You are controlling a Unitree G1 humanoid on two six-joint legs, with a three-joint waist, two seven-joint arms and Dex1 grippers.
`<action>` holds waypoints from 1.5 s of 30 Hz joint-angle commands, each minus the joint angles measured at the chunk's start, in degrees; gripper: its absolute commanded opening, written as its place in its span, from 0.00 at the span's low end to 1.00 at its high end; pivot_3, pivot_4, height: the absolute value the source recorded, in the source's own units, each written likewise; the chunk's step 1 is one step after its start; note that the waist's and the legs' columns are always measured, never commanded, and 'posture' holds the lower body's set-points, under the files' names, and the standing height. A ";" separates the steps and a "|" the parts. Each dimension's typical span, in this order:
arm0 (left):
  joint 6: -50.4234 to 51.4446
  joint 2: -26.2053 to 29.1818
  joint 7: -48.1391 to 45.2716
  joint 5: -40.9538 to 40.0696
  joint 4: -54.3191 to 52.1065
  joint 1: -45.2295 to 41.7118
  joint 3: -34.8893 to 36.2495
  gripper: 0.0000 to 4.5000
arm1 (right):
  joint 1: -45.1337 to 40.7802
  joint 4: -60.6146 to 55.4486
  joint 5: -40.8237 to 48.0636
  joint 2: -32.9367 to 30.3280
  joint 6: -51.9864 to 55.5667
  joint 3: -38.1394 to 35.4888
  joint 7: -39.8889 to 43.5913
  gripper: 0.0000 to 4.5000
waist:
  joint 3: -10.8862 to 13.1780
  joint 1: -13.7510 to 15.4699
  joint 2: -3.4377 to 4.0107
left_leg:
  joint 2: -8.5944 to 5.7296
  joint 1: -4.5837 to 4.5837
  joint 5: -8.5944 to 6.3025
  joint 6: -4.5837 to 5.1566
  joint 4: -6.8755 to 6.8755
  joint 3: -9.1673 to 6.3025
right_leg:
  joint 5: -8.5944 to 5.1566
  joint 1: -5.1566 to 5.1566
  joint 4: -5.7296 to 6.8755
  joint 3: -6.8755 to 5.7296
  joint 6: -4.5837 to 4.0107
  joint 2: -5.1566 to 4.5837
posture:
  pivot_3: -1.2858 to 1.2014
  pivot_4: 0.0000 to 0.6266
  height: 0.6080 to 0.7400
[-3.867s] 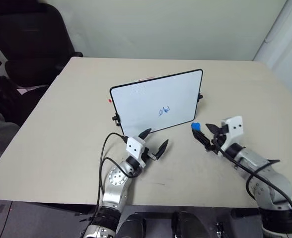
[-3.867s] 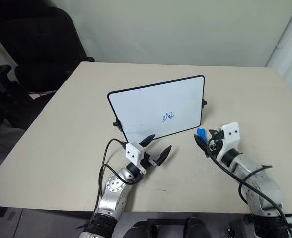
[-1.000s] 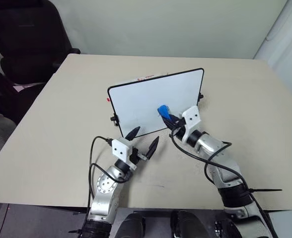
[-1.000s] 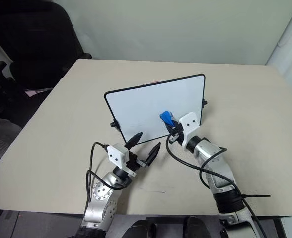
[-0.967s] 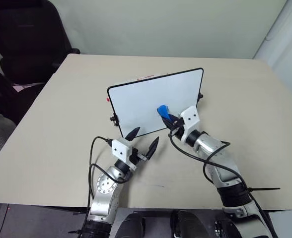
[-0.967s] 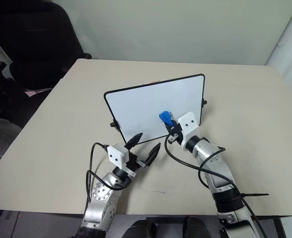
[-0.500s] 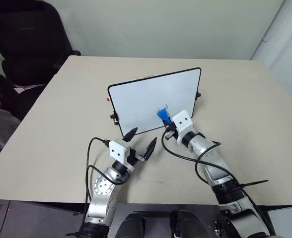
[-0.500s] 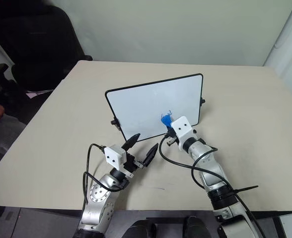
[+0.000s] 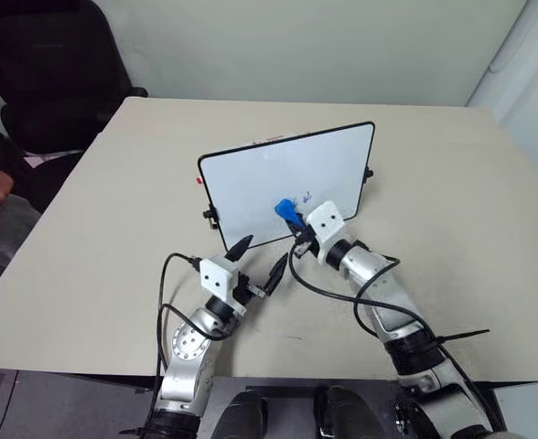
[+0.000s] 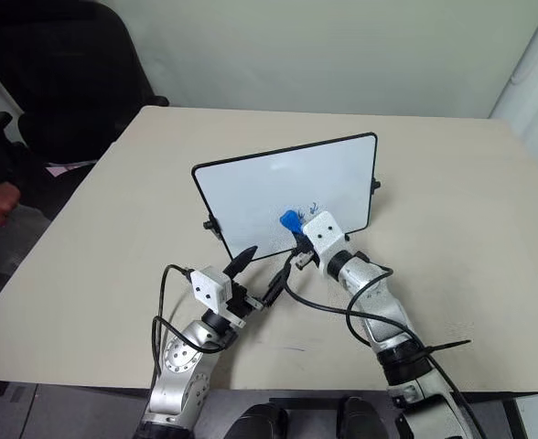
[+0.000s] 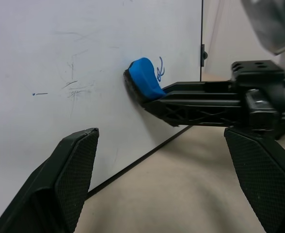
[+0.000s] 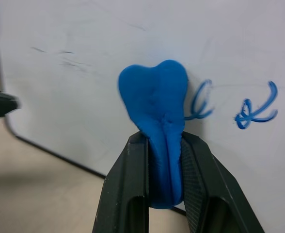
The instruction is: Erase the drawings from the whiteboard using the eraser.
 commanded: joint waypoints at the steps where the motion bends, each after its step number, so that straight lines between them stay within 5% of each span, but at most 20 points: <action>1: -0.43 0.11 -0.42 -1.03 -1.08 -0.96 0.89 1.00 | -1.86 1.30 -0.93 1.35 -0.47 -2.93 -4.61 0.18 | 0.00 -0.01 0.00 | 0.00 0.01 0.00 -0.01 0.00 0.00 | 0.03 -0.01 0.01 0.00 -0.05 0.00 | 0.52 0.24 1.00; 17: 0.19 0.83 -0.77 -1.73 -1.45 -1.29 2.15 1.00 | -5.56 6.28 0.19 2.70 -1.50 -12.44 -13.22 0.18 | 0.04 -0.20 0.00 | -0.01 -0.04 0.56 0.04 0.00 0.00 | 0.81 -0.03 -0.05 0.01 -0.81 -0.02 | 0.52 0.24 1.00; 35: 0.37 0.49 0.01 -1.20 -3.27 0.46 1.35 1.00 | -4.52 8.87 -3.83 4.18 -4.63 3.84 -1.00 0.18 | 0.04 -1.31 0.00 | 0.00 -0.46 0.73 0.37 -0.09 0.00 | 0.70 -0.50 -0.08 0.01 -0.71 0.00 | 0.52 0.24 1.00; 45: 1.10 1.08 -0.46 -1.77 -4.24 1.06 1.49 1.00 | -8.56 14.57 -2.53 4.96 -6.28 -3.76 -7.89 0.18 | 0.05 -1.09 0.01 | -0.01 -0.53 0.75 0.22 -0.07 -0.04 | 0.81 -0.53 -0.07 0.01 -0.80 -0.01 | 0.52 0.24 1.00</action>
